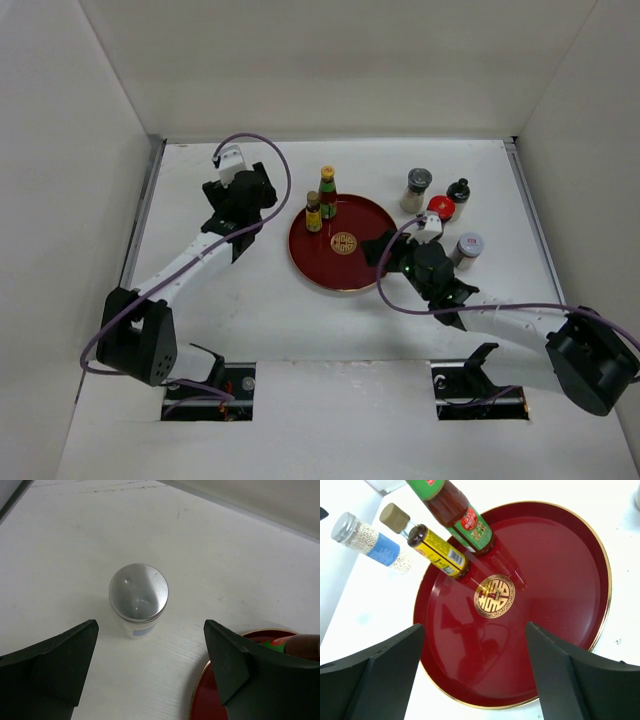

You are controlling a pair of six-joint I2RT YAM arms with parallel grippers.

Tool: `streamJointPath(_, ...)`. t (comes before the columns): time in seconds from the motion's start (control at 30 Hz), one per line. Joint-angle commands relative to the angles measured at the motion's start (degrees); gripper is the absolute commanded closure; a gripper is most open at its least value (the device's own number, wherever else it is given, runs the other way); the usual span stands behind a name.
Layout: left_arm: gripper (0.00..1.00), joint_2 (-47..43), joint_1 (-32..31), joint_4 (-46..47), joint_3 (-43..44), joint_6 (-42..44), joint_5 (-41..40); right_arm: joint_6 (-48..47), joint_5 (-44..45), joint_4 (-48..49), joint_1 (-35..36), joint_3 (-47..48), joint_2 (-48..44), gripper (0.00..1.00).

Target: Organize the condiment bottles

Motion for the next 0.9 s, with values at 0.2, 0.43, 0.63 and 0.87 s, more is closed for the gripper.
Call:
streamJointPath(0.2, 0.12, 7.27, 4.63, 2.90, 3.59, 1.54, 2.08, 0.28, -1.99, 2.72, -0.24, 1.87, 1.29, 0.07)
streamJointPath(0.43, 0.19, 10.53, 5.78, 5.63, 5.53, 3.92, 1.38, 0.28, -2.25, 2.90, -0.06, 2.05, 1.99, 0.08)
streamJointPath(0.63, 0.40, 13.08, 5.95, 7.21, 6.14, 4.27, 1.90, 0.11, -2.69, 2.81, 0.03, 2.22, 2.08, 0.08)
streamJointPath(0.87, 0.63, 4.67, 3.50, 6.60, 2.38, 5.14, -0.81, 0.28, -2.78, 2.81, 0.03, 1.87, 1.55, 0.08)
